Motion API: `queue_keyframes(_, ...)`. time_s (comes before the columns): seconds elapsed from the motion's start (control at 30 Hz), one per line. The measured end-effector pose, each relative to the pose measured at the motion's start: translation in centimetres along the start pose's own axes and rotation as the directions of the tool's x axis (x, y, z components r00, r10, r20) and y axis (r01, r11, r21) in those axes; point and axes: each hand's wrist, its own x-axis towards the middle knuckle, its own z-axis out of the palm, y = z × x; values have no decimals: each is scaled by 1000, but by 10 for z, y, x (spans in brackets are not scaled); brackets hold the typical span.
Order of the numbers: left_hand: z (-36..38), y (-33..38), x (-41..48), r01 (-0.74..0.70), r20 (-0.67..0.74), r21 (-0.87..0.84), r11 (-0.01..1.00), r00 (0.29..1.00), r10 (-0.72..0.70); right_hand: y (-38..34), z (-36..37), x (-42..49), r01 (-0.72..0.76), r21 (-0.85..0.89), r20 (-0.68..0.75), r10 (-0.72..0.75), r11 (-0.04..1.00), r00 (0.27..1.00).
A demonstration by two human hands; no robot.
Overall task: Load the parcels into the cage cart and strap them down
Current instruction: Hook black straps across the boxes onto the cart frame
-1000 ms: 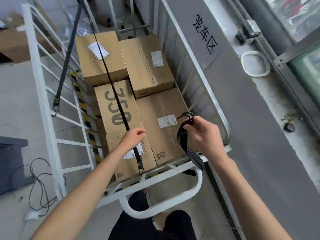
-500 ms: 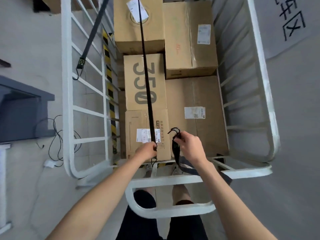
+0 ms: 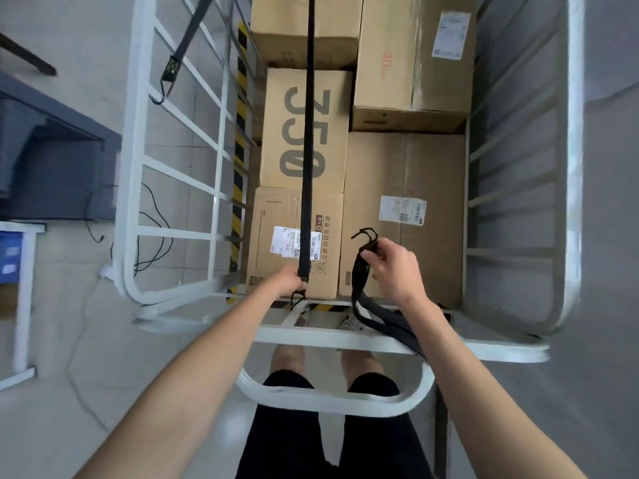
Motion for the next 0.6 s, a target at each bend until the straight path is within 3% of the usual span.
queue_keyframes(0.33, -29, 18, -86, -50, -5, 126, 991, 999, 51, -31, -27, -30, 109, 65, -16, -108, 992, 994)
queue_keyframes(0.6, -20, 15, -145, -86, -102, -4, 996, 991, 85, -48, -47, -74, 162, 65, -56, -158, 985, 986)
